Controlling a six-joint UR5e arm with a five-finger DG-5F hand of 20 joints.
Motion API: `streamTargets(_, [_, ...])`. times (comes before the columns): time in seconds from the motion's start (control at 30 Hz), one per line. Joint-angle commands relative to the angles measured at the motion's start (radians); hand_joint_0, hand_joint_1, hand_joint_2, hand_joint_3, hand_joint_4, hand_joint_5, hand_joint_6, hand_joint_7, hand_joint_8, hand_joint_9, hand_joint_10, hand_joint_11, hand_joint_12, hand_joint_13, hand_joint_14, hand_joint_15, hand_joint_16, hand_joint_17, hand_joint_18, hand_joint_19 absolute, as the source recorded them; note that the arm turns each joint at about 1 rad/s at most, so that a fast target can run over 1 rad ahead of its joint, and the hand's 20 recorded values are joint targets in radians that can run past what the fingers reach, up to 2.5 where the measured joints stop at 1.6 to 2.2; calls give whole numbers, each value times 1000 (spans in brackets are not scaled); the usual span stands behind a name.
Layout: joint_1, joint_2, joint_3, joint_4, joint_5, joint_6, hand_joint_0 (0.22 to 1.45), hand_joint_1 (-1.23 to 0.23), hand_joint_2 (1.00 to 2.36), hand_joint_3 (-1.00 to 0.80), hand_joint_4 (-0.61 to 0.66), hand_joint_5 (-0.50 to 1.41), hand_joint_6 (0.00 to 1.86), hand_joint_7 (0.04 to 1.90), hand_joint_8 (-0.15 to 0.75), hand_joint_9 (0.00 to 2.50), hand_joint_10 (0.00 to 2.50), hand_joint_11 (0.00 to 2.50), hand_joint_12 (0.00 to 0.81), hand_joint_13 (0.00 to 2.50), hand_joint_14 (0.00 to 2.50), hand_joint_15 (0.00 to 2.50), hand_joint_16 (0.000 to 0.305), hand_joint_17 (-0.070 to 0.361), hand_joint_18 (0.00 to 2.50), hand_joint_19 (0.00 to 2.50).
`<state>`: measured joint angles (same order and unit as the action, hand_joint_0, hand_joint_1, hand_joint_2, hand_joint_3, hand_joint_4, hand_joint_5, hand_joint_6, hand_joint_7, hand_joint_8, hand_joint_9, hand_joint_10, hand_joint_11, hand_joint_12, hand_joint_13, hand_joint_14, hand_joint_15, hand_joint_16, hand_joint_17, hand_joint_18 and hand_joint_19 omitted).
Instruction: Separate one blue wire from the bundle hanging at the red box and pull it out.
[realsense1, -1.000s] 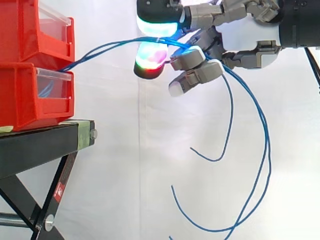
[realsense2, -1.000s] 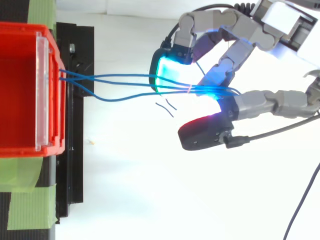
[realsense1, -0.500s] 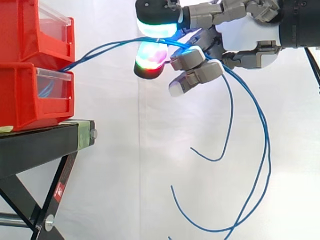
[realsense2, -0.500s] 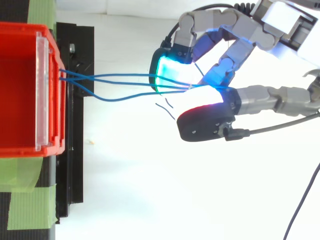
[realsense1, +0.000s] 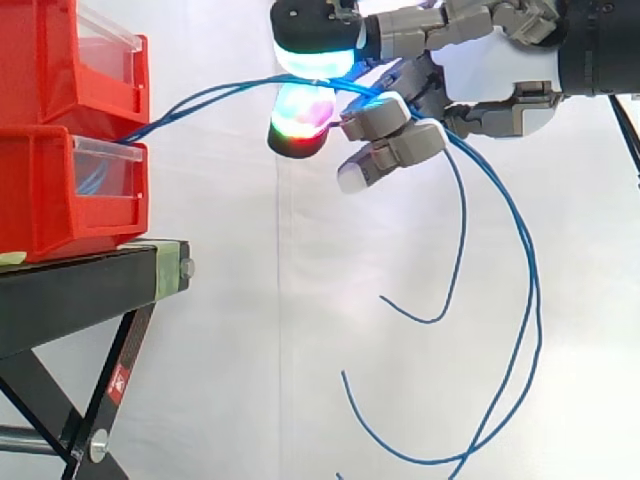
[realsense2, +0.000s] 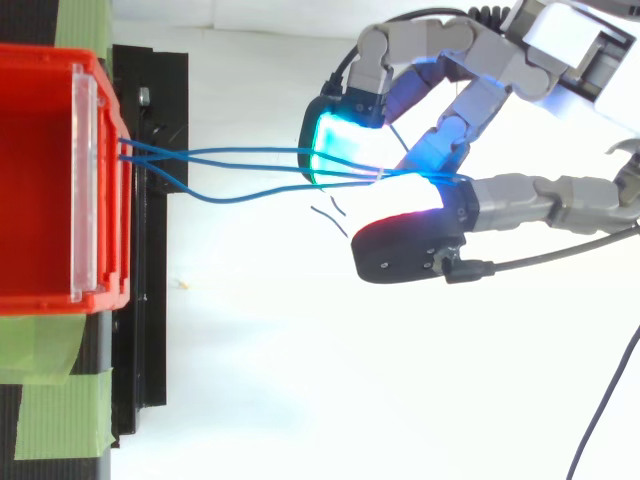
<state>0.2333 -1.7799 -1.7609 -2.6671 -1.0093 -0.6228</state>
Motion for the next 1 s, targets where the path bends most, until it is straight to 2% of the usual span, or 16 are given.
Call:
streamTargets(0.0, [1,-1,0,7,2,-2,644,-576,1015,-334,236,-131,567,1297,319,1345,3,1759,312,1498,4,1646,44,100,641,611])
streamTargets(0.43, [1,-1,0,13,2,-3,653,-577,1019,-295,242,-129,574,1284,322,1357,3,1762,310,1498,4,1644,44,100,641,610])
streamTargets(0.57, [1,-1,0,13,2,-2,651,-633,1021,-275,239,-130,573,1291,312,1350,3,1782,312,1496,4,1655,45,100,641,618])
streamTargets(0.6, [1,-1,0,13,2,-2,665,-694,1020,-279,230,-141,588,1275,314,1327,3,1796,311,1482,5,1652,45,101,639,603])
streamTargets(0.73, [1,1,0,15,3,-2,666,-784,1016,-304,222,-193,694,1093,308,1162,57,1765,316,1434,3,1669,46,103,600,602])
streamTargets(0.83, [1,-1,0,15,2,-2,651,-817,1011,-368,228,-199,696,1091,311,1135,50,1767,325,1416,3,1646,46,104,592,611])
streamTargets(0.97, [1,1,0,15,2,-2,636,-747,1007,-424,234,-193,697,1073,318,1185,60,1745,315,1424,1,1642,46,103,591,613])
